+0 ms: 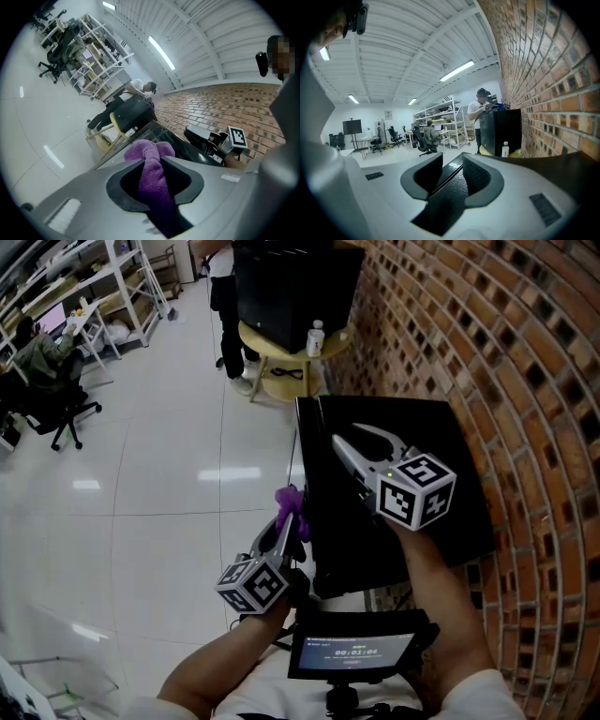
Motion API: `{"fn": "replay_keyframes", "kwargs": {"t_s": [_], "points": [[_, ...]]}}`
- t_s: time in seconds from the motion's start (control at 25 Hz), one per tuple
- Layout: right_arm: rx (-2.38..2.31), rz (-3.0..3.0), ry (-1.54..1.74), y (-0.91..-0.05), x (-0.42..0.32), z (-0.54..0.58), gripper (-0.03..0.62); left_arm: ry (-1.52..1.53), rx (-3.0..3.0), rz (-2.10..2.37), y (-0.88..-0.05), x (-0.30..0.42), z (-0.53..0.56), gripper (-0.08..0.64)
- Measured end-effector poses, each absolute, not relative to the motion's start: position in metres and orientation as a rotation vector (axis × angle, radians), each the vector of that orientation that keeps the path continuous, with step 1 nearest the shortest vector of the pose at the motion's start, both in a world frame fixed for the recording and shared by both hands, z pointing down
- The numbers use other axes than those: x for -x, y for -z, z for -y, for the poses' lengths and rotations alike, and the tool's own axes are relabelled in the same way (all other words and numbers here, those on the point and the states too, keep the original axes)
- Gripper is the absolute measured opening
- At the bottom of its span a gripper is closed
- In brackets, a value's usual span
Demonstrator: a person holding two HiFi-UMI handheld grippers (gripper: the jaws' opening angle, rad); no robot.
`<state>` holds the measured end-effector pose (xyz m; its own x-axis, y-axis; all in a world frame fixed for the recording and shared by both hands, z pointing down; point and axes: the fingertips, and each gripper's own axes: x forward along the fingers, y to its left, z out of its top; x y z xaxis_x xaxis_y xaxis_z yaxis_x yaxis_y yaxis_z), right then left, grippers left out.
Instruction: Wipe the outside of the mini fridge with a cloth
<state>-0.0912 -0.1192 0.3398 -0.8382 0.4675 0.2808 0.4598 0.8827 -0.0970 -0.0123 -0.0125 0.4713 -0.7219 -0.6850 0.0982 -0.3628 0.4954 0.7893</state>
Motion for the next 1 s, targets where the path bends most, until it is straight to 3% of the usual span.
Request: {"fn": "replay_keyframes", "kwargs": {"t_s": [1.0], "points": [[0.696, 2.739, -0.031, -0.342, 0.092, 0.121, 0.127, 1.015, -0.831, 2.240, -0.555, 0.021, 0.021, 0.072]]}}
